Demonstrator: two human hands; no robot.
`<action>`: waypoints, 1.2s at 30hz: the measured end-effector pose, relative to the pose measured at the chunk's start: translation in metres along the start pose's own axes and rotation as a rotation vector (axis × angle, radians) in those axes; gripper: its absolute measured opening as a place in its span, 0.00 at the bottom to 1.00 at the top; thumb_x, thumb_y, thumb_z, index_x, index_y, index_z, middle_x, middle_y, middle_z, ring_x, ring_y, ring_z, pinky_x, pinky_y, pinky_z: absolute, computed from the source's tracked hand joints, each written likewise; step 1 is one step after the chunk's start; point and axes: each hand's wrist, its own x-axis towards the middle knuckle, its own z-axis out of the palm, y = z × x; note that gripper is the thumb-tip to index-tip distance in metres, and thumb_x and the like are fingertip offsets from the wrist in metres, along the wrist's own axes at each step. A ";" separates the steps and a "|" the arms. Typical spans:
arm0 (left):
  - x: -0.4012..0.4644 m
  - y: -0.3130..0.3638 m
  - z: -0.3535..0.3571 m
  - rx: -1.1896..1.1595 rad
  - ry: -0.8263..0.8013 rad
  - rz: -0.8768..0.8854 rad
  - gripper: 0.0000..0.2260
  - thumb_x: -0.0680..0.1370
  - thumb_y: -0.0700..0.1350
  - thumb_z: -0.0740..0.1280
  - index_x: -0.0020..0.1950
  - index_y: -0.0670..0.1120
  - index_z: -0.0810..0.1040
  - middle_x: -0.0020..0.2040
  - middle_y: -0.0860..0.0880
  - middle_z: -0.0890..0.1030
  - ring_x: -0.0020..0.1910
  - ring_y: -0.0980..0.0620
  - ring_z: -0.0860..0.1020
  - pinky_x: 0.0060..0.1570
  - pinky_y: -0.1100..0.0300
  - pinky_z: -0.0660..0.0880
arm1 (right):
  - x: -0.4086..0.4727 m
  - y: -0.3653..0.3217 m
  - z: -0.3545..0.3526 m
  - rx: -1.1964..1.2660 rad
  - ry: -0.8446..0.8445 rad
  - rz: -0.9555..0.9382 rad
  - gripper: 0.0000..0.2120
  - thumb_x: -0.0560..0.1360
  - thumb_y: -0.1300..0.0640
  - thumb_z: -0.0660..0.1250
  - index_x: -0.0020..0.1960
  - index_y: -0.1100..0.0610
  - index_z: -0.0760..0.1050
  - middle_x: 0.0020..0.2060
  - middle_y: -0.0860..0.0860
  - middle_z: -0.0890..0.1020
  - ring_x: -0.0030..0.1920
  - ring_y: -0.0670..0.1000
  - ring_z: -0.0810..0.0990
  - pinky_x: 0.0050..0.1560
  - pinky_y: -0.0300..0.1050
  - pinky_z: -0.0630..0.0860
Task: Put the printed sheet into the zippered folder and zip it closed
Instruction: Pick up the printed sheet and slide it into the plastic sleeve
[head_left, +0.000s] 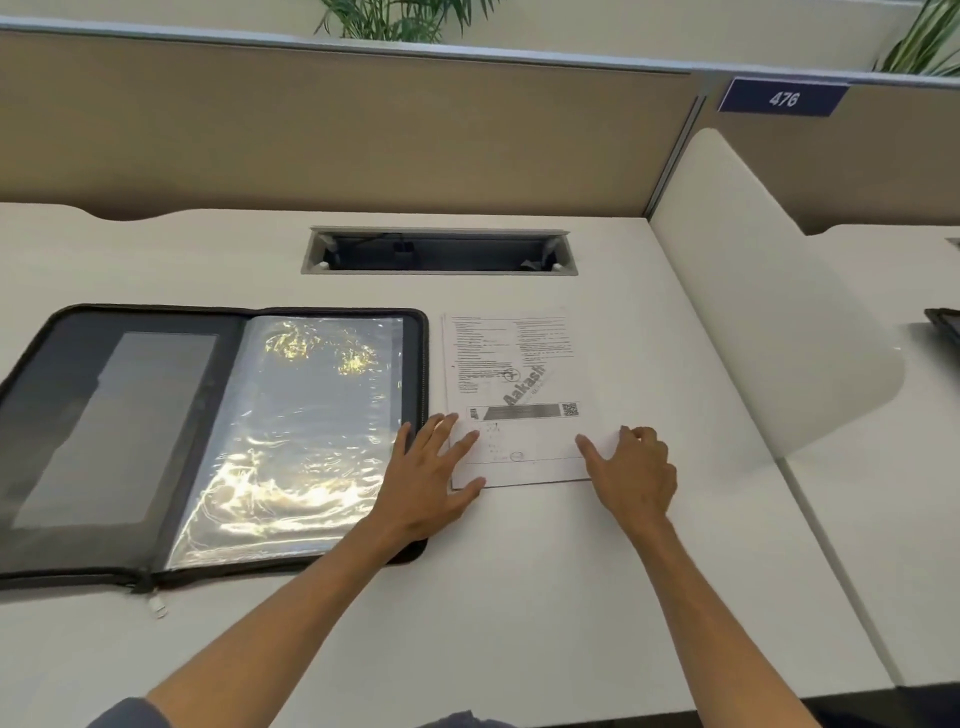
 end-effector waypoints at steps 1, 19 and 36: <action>0.000 -0.001 0.002 0.011 -0.011 -0.005 0.29 0.77 0.65 0.54 0.76 0.57 0.61 0.79 0.50 0.57 0.78 0.51 0.51 0.76 0.45 0.41 | 0.001 0.000 0.001 -0.023 0.004 -0.011 0.31 0.75 0.35 0.60 0.62 0.60 0.75 0.62 0.56 0.74 0.62 0.58 0.72 0.57 0.53 0.69; -0.004 0.000 0.011 -0.017 0.057 -0.043 0.28 0.75 0.65 0.57 0.74 0.59 0.66 0.78 0.52 0.60 0.78 0.53 0.56 0.76 0.46 0.45 | 0.024 -0.024 -0.003 0.410 -0.153 0.185 0.24 0.72 0.45 0.70 0.60 0.57 0.68 0.56 0.55 0.79 0.55 0.60 0.78 0.47 0.47 0.71; -0.005 0.000 0.010 -0.013 -0.001 -0.052 0.30 0.75 0.67 0.52 0.76 0.59 0.61 0.79 0.53 0.55 0.78 0.55 0.50 0.76 0.48 0.40 | 0.078 -0.023 -0.020 0.815 -0.401 0.058 0.10 0.73 0.65 0.70 0.53 0.60 0.82 0.50 0.56 0.85 0.48 0.54 0.84 0.50 0.47 0.79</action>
